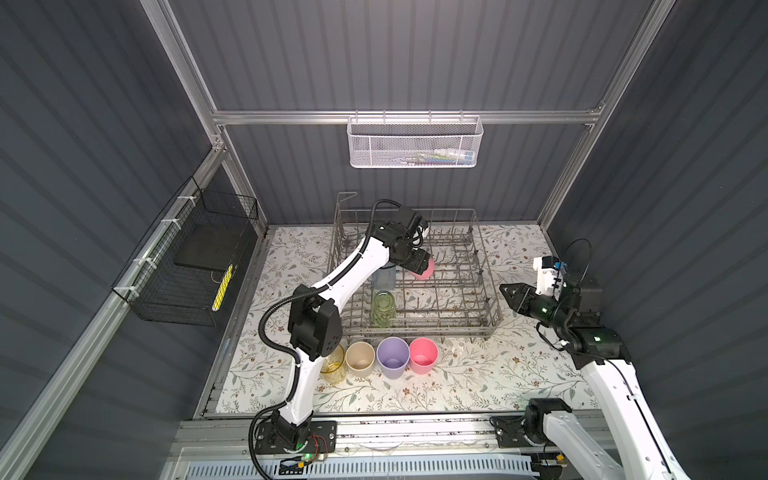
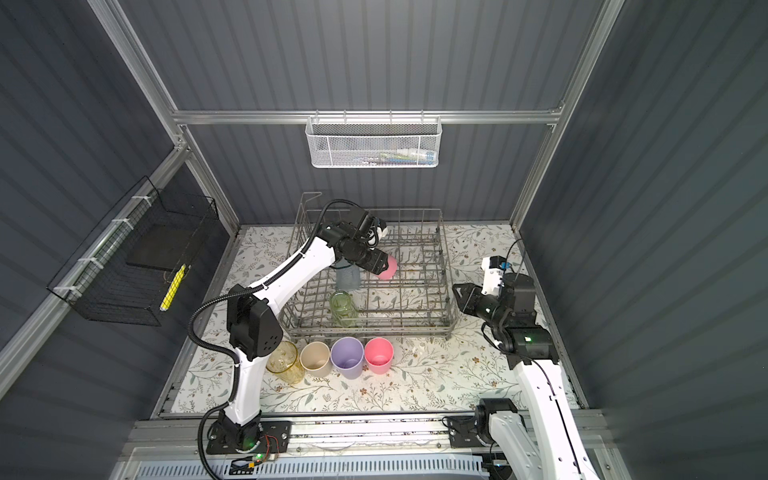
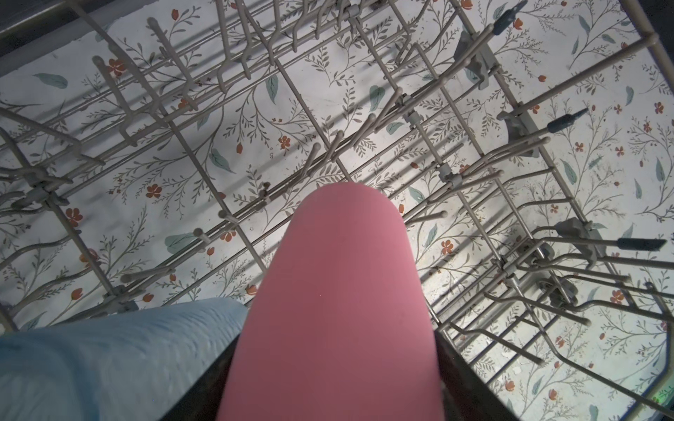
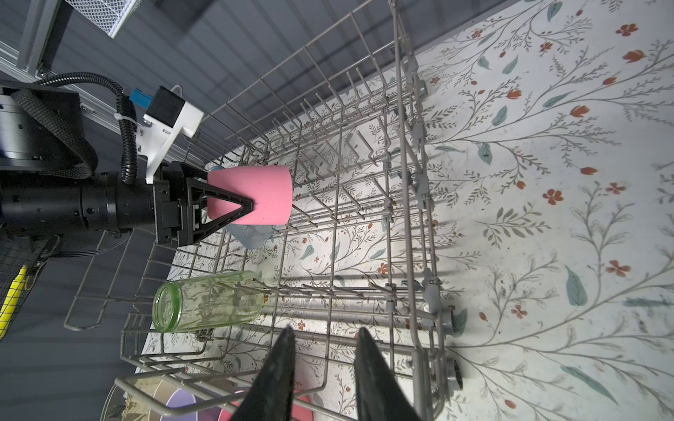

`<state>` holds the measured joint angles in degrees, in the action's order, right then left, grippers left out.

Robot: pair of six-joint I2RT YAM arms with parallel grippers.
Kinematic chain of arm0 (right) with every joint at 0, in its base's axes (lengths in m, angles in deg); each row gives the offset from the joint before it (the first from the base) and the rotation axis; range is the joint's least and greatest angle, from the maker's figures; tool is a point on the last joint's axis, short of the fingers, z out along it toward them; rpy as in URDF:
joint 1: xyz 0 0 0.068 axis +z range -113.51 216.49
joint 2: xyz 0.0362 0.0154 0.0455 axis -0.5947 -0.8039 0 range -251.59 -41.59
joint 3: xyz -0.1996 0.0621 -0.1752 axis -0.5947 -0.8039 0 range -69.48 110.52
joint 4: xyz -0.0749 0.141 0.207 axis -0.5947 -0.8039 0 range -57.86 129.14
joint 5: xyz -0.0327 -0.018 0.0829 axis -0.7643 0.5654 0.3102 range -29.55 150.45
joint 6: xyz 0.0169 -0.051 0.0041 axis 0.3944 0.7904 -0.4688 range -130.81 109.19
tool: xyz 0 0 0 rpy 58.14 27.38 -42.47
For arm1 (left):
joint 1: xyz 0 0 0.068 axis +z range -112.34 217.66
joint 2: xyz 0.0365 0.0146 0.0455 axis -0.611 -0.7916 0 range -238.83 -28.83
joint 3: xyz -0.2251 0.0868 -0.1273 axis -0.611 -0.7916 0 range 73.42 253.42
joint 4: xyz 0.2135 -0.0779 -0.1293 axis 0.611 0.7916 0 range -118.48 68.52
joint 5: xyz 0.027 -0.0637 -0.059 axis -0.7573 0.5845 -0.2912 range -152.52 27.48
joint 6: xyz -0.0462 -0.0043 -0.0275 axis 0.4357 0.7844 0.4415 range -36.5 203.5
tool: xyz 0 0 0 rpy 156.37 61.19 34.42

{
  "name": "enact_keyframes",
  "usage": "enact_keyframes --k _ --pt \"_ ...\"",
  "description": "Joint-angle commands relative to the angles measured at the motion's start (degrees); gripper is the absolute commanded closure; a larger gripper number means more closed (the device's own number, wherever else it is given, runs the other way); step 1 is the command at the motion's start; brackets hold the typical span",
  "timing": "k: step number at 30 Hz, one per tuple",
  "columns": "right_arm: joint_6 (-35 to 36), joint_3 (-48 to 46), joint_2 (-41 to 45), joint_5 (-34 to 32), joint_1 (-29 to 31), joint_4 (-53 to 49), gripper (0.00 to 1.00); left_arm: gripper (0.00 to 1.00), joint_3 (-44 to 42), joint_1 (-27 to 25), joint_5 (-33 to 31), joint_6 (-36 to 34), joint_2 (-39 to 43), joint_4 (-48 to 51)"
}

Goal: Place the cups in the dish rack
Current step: 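Turn the pink cup upside down and lower it onto the rack tines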

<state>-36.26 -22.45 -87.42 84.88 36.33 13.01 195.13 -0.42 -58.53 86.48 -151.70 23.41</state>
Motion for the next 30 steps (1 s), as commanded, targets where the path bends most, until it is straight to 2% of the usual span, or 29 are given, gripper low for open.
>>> enact_keyframes --k 1,16,26,30 --pt "0.42 -0.71 -0.19 1.2 -0.36 1.54 0.69 0.41 2.39 -0.76 0.26 -1.4 -1.73 1.89" --pt "0.22 -1.85 -0.58 2.12 -0.8 2.31 0.69 0.4 6.96 -1.82 -5.55 -1.75 -7.68 4.76" --pt "0.14 -2.73 -0.85 2.81 -0.91 2.75 0.7 0.3 8.26 -2.56 -7.15 -1.53 -9.88 5.33" --pt "0.03 -2.99 -0.8 2.82 -0.98 2.92 0.7 0.3 8.39 -2.87 -7.19 -1.53 -10.13 5.23"
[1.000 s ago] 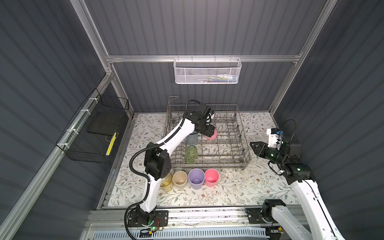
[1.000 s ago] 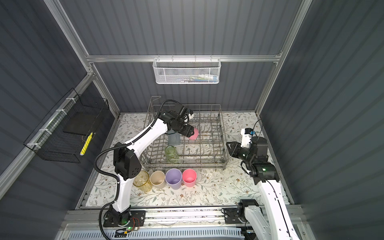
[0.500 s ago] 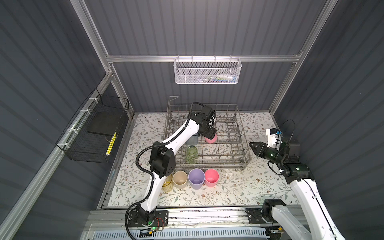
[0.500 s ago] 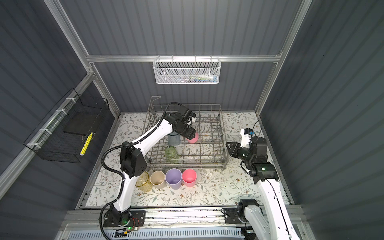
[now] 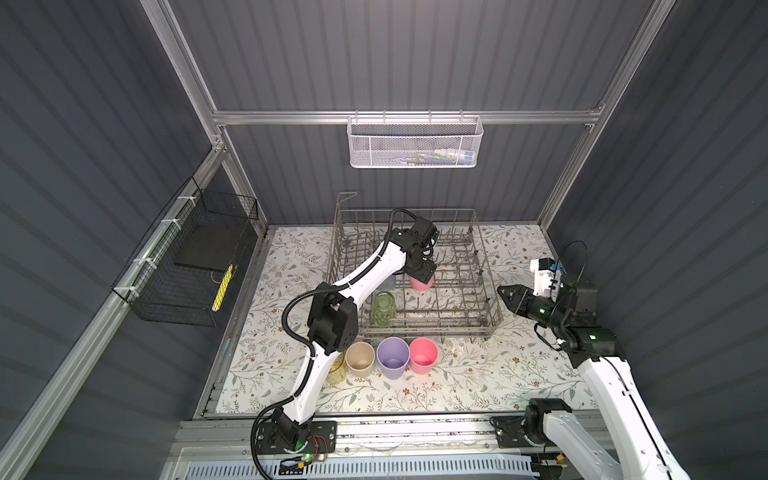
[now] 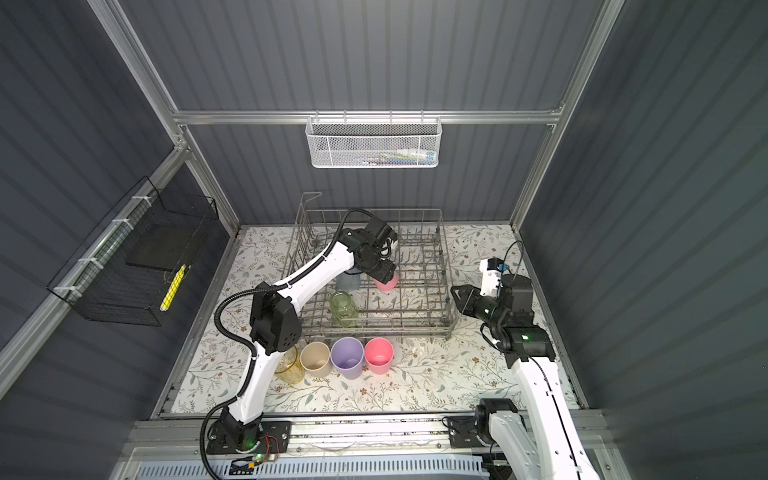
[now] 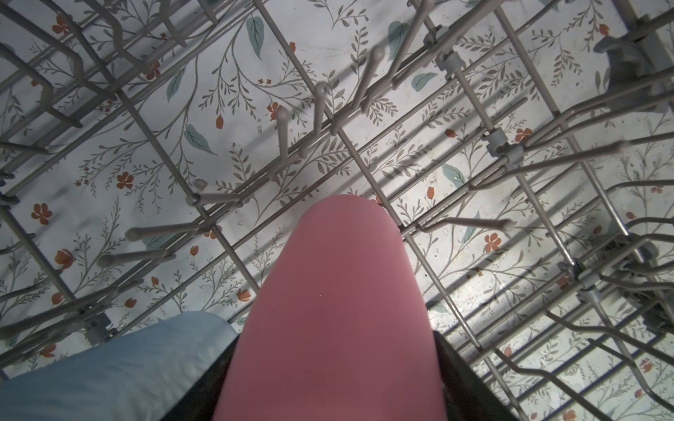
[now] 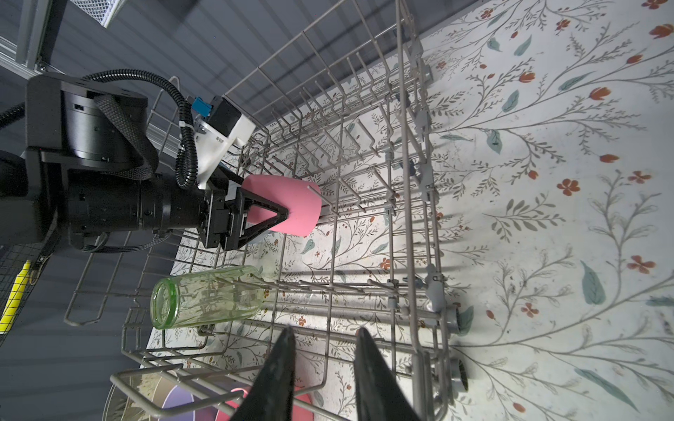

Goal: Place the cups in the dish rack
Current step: 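Turn the pink cup upside down and lower it onto the rack tines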

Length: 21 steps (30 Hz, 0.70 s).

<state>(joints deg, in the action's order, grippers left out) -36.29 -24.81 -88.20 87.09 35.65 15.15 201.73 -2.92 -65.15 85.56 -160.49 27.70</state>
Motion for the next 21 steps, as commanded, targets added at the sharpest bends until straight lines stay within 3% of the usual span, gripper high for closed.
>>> enact_keyframes --k 1,14,21 --pt "-0.01 -0.71 -0.14 0.7 -0.28 0.87 0.7 0.32 1.97 -0.38 -0.62 -0.7 -1.51 1.02" --pt "-0.01 -1.33 -0.55 1.05 -0.4 1.31 0.7 0.33 3.58 -0.46 -4.03 -0.62 -4.47 1.56" --pt "-0.01 -1.59 -1.03 1.25 -0.56 1.36 0.7 0.27 3.86 -0.38 -4.47 -0.49 -5.16 3.4"
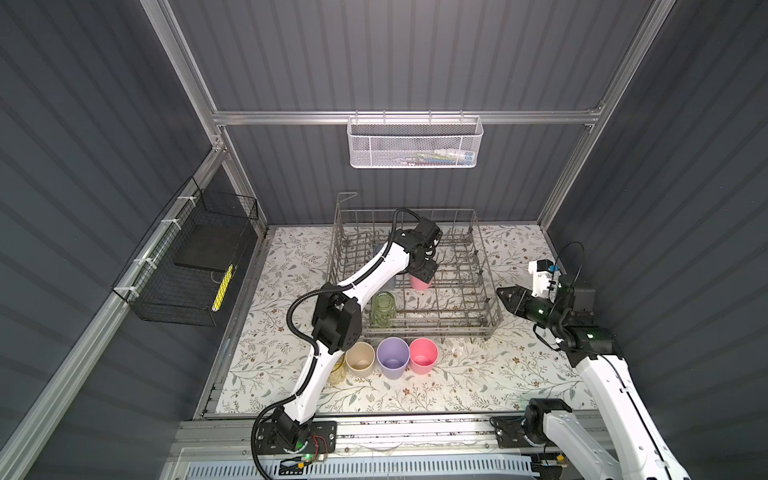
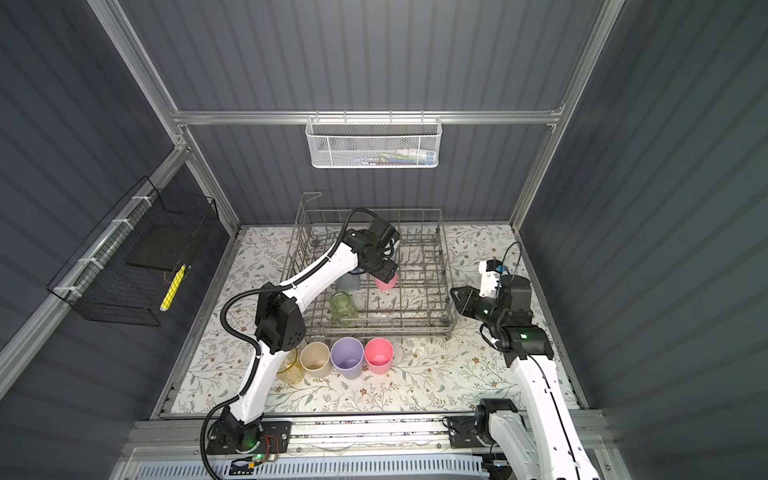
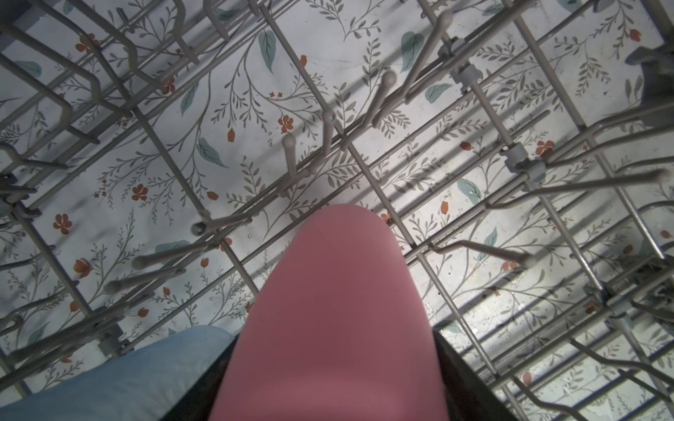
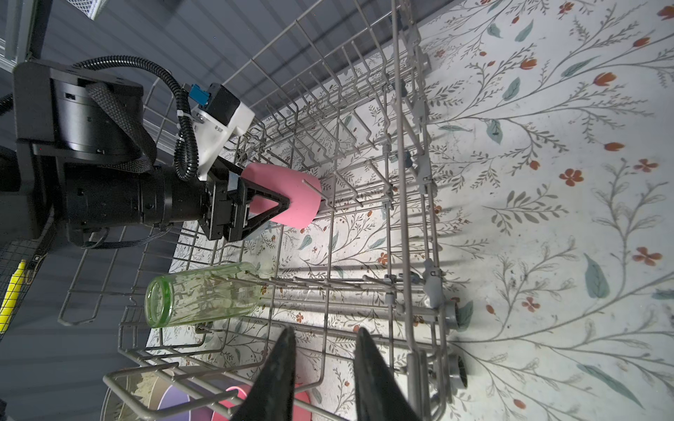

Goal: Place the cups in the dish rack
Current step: 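Turn the pink cup upside down and lower it onto the rack tines, then open and lift the left gripper while the right gripper reaches toward the cup row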

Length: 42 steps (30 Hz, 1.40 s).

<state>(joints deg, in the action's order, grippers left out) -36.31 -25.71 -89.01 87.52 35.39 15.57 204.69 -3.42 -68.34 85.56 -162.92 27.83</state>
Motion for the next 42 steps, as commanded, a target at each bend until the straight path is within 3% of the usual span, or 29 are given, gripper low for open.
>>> enact_keyframes --k 1,22,34,42 --pt "-0.05 -0.7 -0.27 0.88 -0.3 0.97 0.7 0.26 0.93 0.02 -0.98 -0.46 -2.76 3.23" --pt "-0.43 -0.79 -0.61 1.32 -0.39 0.97 0.7 0.0 -0.36 -0.31 3.28 1.01 4.72 2.13" --pt "-0.51 0.48 0.68 3.0 -0.38 0.98 0.7 0.0 -5.18 -0.37 6.55 1.89 17.06 -3.96" --pt "2.7 4.21 5.27 5.07 1.55 -2.68 0.72 0.0 -14.14 -0.36 6.15 2.74 27.38 -13.51"
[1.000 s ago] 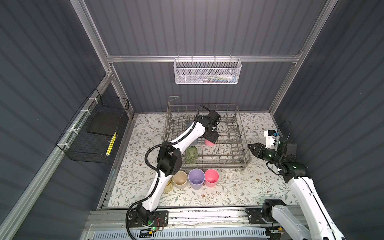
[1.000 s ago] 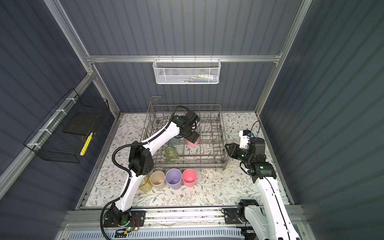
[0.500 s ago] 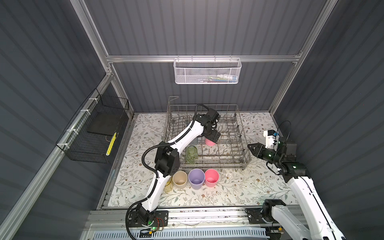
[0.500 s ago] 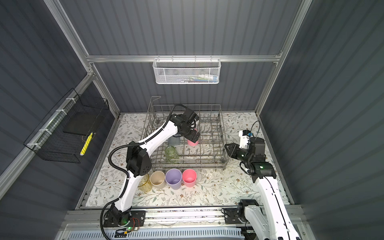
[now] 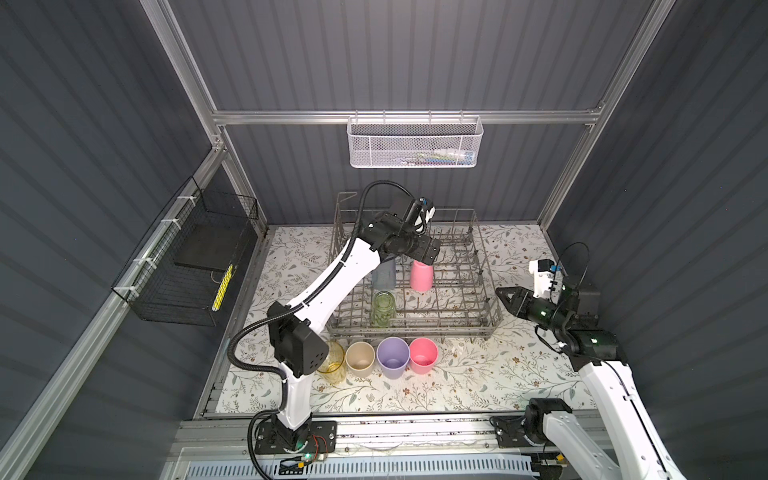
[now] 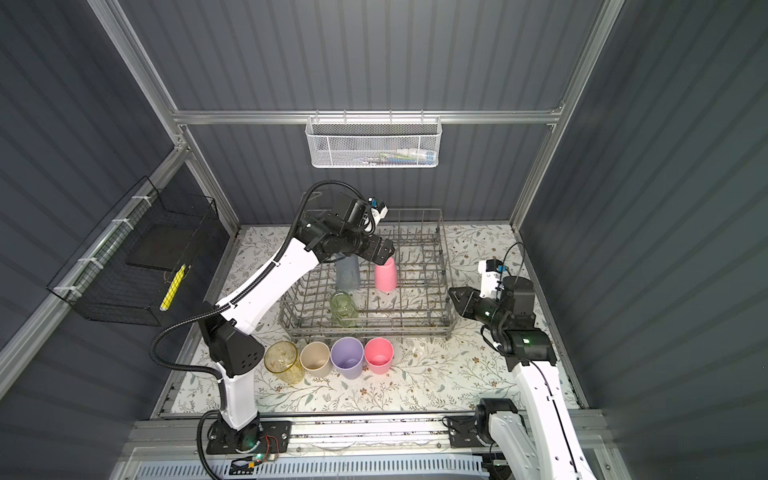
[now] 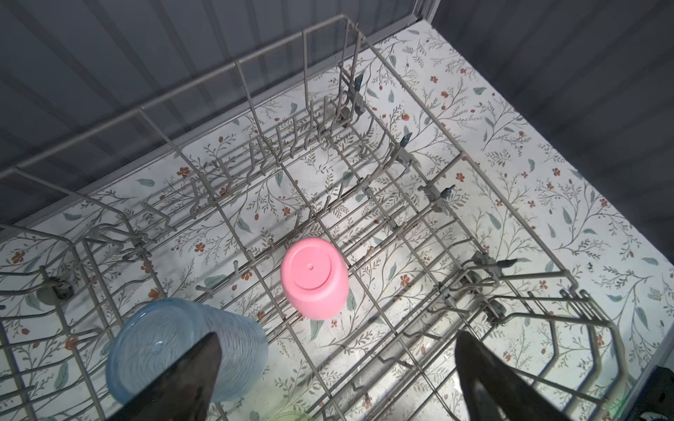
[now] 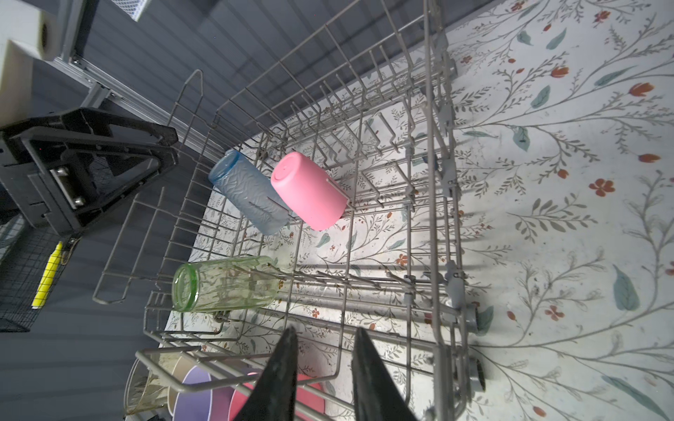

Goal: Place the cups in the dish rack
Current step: 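Open and lift the left gripper while the right gripper reaches toward the cup row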

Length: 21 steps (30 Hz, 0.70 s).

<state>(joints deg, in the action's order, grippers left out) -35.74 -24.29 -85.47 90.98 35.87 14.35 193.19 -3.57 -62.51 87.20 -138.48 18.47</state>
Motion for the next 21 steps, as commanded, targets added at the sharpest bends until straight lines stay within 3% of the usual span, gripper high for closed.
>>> enact_keyframes --k 1,6,12,21 --pt "2.7 3.33 2.56 1.52 2.37 -2.09 0.72 0.0 -4.08 -0.23 0.03 1.3 4.33 -5.34" --pt "6.74 3.68 4.97 -0.18 14.0 -3.74 0.72 0.0 -10.48 -0.15 -1.0 2.41 9.98 -9.85" --pt "10.66 2.64 4.27 -6.79 31.7 -6.05 0.71 0.0 -14.8 -0.14 -3.36 3.39 14.08 -11.42" --pt "12.49 0.4 -1.11 -18.56 49.76 -5.37 0.71 0.0 -20.19 -0.14 -6.54 4.47 19.66 -13.26"
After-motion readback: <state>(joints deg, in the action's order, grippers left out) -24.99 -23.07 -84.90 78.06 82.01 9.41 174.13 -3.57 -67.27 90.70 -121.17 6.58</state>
